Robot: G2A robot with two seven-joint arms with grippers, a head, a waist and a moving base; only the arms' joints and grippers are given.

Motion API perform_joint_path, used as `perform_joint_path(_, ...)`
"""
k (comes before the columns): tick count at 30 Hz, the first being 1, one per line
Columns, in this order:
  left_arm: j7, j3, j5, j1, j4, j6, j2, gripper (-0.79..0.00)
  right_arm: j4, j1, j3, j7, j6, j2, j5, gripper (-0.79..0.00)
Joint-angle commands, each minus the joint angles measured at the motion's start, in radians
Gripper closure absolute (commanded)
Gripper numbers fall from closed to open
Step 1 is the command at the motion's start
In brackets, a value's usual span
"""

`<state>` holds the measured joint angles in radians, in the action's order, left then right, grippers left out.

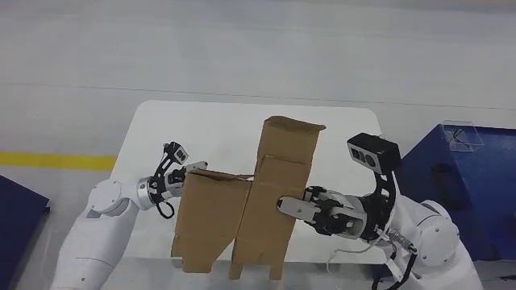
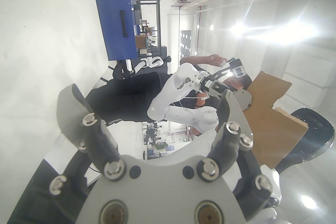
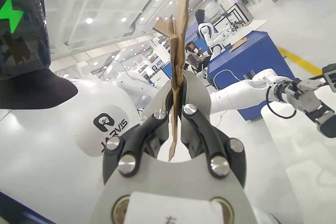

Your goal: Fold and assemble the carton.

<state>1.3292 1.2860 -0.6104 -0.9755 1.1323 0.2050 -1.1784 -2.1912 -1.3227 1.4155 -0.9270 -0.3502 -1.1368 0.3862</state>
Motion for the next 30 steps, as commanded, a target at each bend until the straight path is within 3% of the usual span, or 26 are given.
perform_joint_path(1, 0.000, 0.000, 0.000, 0.000, 0.000, 0.000, 0.000, -0.785, 0.000, 0.000, 0.000, 0.000, -0.001, 0.000, 0.001, 0.000)
perform_joint_path(7, 0.000, 0.000, 0.000, 0.000, 0.000, 0.000, 0.000, -0.785, 0.012, -0.011, -0.003, 0.026, 0.019, -0.001, 0.031, 0.000)
perform_joint_path(9, 0.000, 0.000, 0.000, 0.000, 0.000, 0.000, 0.000, -0.785, 0.022, -0.031, -0.006, 0.069, 0.072, -0.005, 0.194, 0.000)
perform_joint_path(13, 0.000, 0.000, 0.000, 0.000, 0.000, 0.000, 0.000, -0.785, 0.086, -0.064, -0.022, 0.043, 0.195, -0.015, 0.703, 0.000)
perform_joint_path(18, 0.000, 0.000, 0.000, 0.000, 0.000, 0.000, 0.000, -0.785, 0.192, -0.078, -0.109, 0.040, 0.481, -0.034, 1.298, 0.000)
perform_joint_path(21, 0.000, 0.000, 0.000, 0.000, 0.000, 0.000, 0.000, -0.785, 0.222, -0.070, -0.157, 0.157, 0.665, -0.040, 1.522, 0.000)
perform_joint_path(25, 0.000, 0.000, 0.000, 0.000, 0.000, 0.000, 0.000, -0.785, 0.252, -0.081, -0.230, 0.437, 0.891, -0.042, 1.873, 0.000)
perform_joint_path(30, 0.000, 0.000, 0.000, 0.000, 0.000, 0.000, 0.000, -0.785, 0.255, -0.091, -0.301, 0.759, 1.043, -0.035, 2.295, 0.000)
